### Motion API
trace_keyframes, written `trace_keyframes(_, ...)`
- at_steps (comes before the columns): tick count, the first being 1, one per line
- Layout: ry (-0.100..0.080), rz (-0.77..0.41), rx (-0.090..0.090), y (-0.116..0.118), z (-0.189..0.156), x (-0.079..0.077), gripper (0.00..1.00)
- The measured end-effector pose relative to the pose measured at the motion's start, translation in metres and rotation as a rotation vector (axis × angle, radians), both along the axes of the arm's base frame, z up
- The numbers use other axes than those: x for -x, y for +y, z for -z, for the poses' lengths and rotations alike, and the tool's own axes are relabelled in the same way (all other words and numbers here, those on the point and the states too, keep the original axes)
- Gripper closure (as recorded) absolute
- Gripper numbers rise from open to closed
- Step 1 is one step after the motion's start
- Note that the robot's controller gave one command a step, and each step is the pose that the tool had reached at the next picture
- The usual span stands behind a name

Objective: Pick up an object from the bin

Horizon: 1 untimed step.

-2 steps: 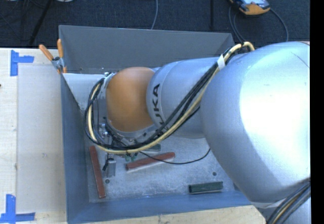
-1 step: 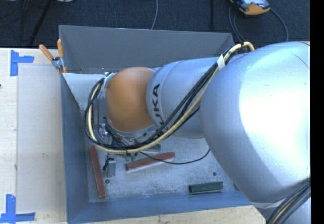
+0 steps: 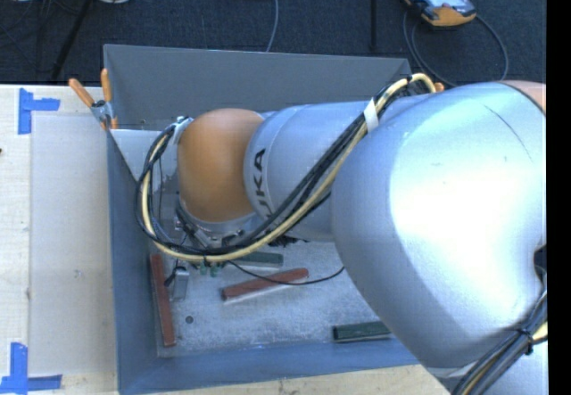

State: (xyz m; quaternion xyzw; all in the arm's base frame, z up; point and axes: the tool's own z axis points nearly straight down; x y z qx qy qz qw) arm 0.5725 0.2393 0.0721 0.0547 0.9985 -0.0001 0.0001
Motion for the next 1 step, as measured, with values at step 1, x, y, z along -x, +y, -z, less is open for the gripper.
trace_keyframes(1, 0.000, 0.031, 0.001, 0.0045, 0.0013, -0.0195, 0.00)
